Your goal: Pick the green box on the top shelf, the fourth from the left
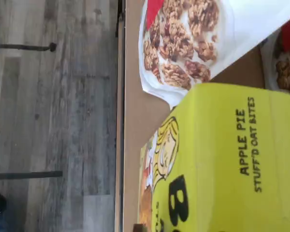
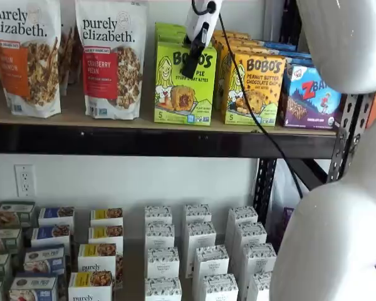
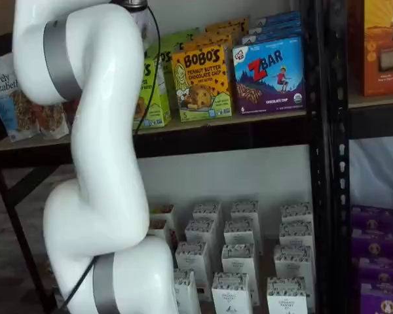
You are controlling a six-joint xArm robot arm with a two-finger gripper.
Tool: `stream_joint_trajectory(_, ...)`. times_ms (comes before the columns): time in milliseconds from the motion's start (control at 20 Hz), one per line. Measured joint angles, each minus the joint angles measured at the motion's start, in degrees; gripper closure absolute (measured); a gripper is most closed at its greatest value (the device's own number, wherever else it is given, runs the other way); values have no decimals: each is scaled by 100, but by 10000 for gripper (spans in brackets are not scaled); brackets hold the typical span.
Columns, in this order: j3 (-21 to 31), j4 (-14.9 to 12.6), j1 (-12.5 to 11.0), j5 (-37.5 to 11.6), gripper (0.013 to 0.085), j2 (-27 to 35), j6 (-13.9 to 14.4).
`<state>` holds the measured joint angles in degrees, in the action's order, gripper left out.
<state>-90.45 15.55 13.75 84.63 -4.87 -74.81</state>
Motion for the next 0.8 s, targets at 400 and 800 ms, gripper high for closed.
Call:
stream_joint_trajectory(400, -28, 8, 34, 13, 490, 12, 37)
stream_joint_trajectory(800, -52, -22, 56, 58, 490, 10, 64)
